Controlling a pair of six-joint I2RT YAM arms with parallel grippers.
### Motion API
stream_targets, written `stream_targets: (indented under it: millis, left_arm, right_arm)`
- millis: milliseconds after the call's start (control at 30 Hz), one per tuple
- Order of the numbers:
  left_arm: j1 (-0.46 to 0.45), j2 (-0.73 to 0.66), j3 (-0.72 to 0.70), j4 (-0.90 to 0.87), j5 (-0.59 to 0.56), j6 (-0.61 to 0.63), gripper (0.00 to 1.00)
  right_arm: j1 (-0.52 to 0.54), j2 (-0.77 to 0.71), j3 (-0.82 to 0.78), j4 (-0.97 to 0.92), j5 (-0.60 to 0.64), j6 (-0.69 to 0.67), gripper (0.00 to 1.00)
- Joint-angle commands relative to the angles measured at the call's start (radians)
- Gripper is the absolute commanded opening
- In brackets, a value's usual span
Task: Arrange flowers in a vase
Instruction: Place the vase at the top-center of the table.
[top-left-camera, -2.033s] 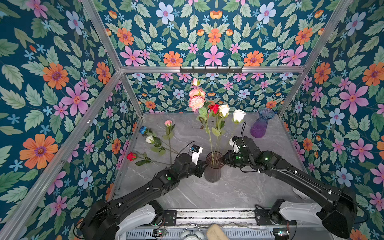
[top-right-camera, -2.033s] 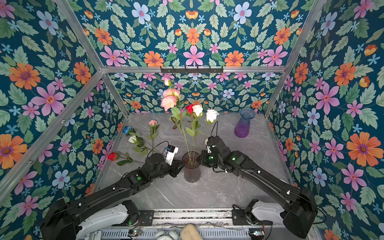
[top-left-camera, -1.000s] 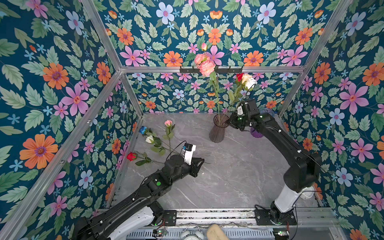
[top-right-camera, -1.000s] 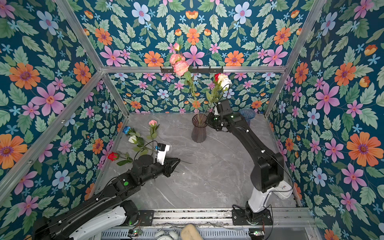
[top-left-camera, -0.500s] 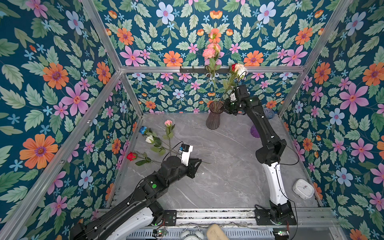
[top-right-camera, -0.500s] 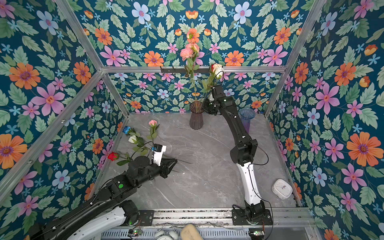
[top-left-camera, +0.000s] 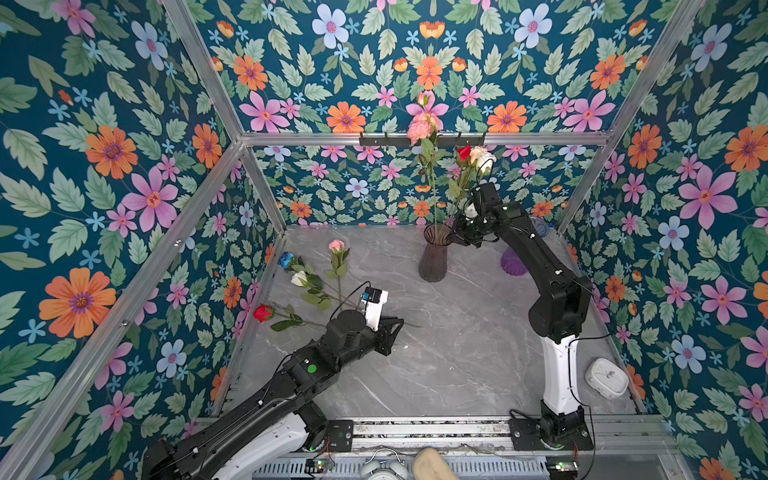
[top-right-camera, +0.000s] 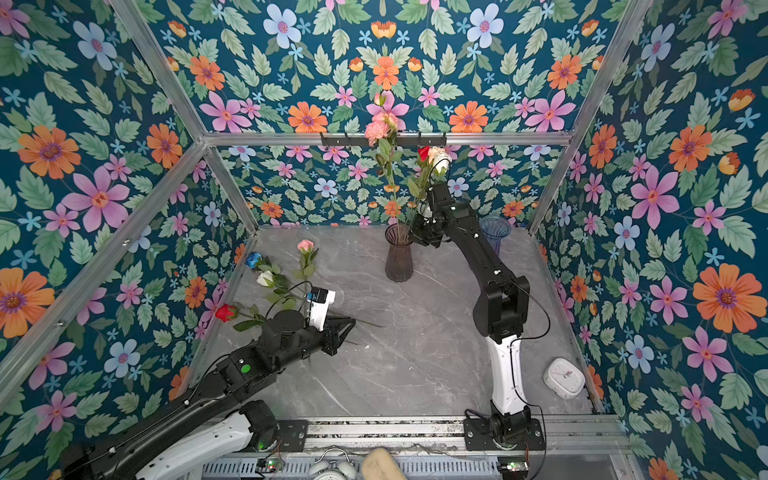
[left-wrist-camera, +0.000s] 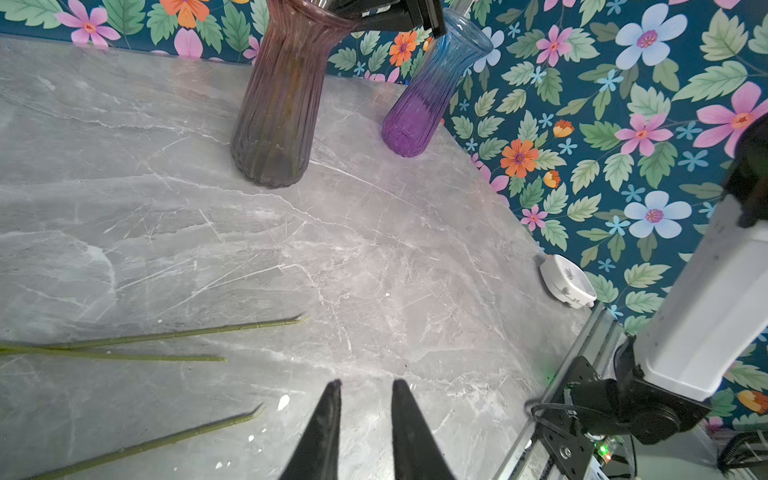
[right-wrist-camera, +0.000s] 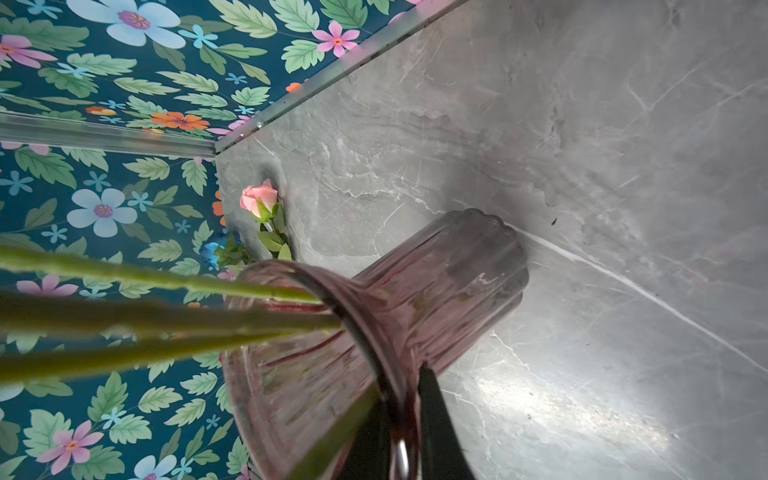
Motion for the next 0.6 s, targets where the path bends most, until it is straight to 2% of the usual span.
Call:
stream_targets:
  millis: [0,300,567]
  left_arm:
    - [0.001,0.004,0.011,0.027,0.011,0.012,0.25]
    - [0.001,0.006,0.016,0.027,0.015,0.014,0.25]
    - [0.001,-0.012,0.014,0.004,-0.003,0.020,0.25]
  right_arm:
    - [0.004,-0.034,-0.029,0.114,-0.040,-0.005,0.00]
    - [0.011,-0.044,-0.058,0.116,-0.014,-0.027,0.01]
    - [0.011,-0.028,-0.030,0.121,-0.023,-0.020,0.21]
